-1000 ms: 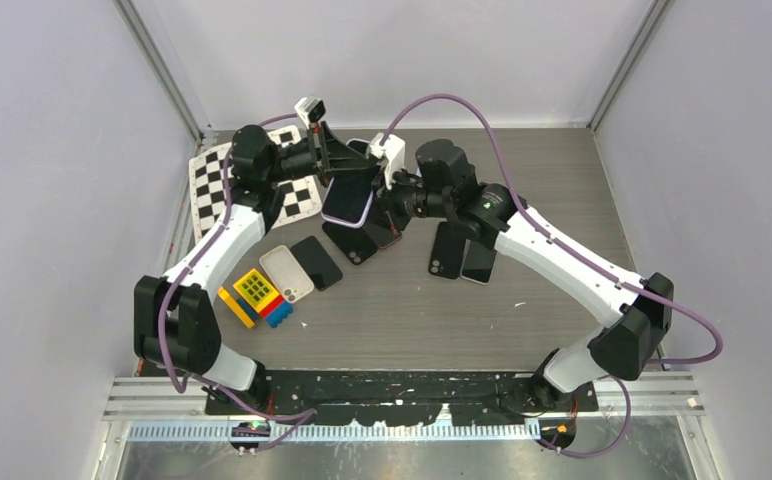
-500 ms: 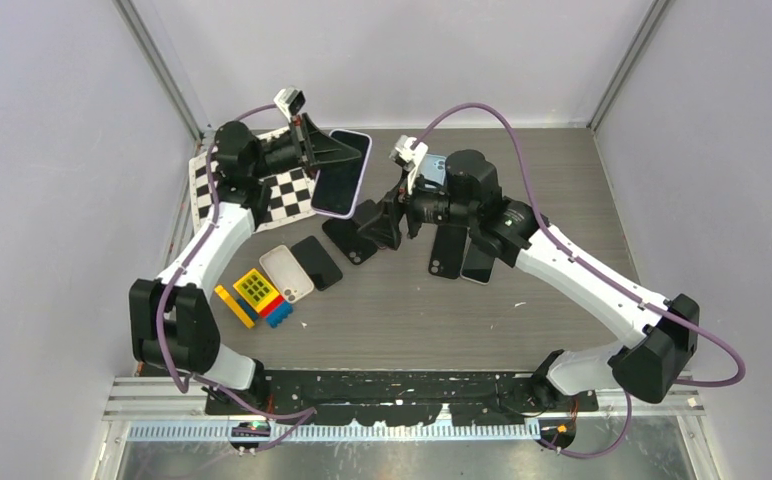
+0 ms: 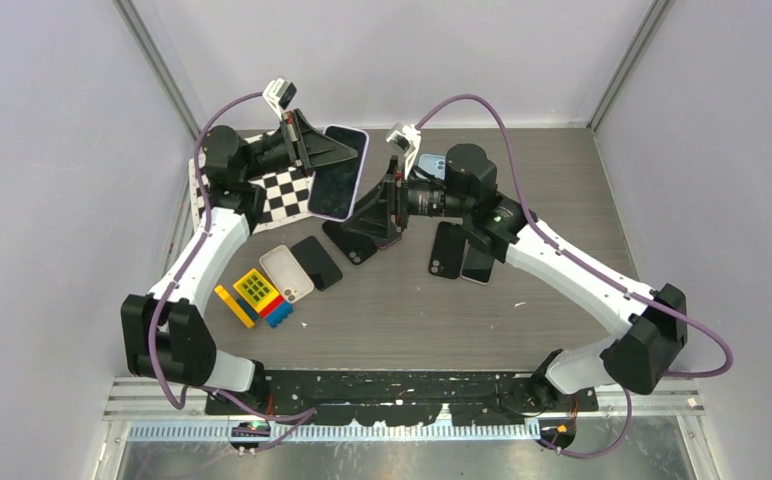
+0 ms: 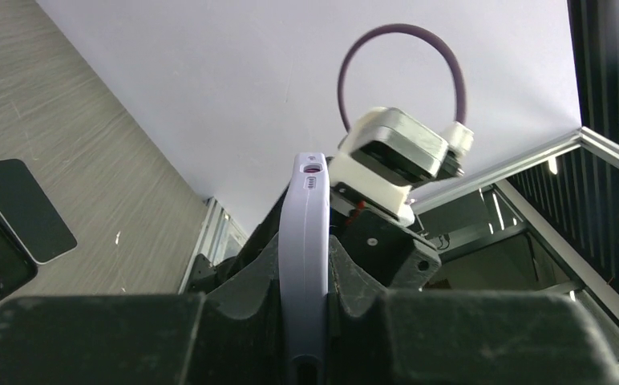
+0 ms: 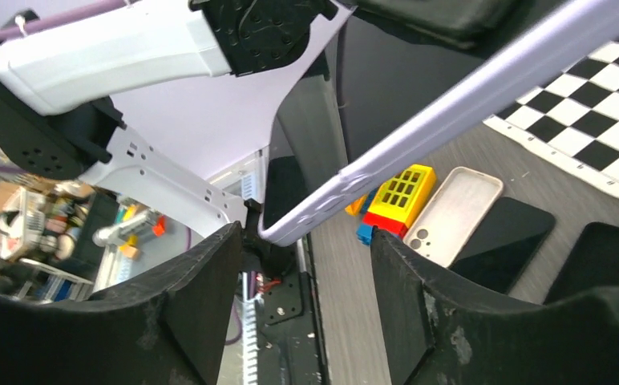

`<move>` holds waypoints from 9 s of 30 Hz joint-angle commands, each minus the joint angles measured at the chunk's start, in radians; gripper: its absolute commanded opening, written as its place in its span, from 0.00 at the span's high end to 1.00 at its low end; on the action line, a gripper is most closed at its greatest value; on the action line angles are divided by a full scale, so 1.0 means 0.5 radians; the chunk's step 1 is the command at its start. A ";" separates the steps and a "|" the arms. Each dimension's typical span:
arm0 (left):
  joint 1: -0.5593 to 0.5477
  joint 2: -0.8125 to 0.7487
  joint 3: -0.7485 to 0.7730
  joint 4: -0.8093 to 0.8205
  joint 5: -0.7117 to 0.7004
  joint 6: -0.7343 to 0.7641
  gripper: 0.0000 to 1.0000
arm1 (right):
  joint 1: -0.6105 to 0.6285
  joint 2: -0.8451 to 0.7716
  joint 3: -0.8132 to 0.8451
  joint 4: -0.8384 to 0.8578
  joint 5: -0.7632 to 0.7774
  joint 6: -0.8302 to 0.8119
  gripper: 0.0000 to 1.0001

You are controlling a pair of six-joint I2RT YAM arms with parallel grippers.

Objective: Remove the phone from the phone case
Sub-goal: Remove the phone case from the phone.

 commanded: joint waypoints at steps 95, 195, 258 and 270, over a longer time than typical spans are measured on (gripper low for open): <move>-0.166 0.198 -0.160 -0.271 -0.106 -0.436 1.00 | 0.092 0.354 0.318 0.035 -0.003 -0.676 0.88; 0.081 0.040 -0.861 0.173 -1.050 -1.486 1.00 | 0.110 0.177 -0.149 0.445 0.736 0.528 0.73; -0.073 -0.351 -0.283 -0.605 -0.859 0.180 0.69 | -0.264 0.529 -0.069 0.891 0.566 1.559 0.99; 0.016 -0.388 -0.302 -0.636 -0.819 0.363 0.21 | -0.399 0.297 -0.132 1.172 0.505 1.719 0.99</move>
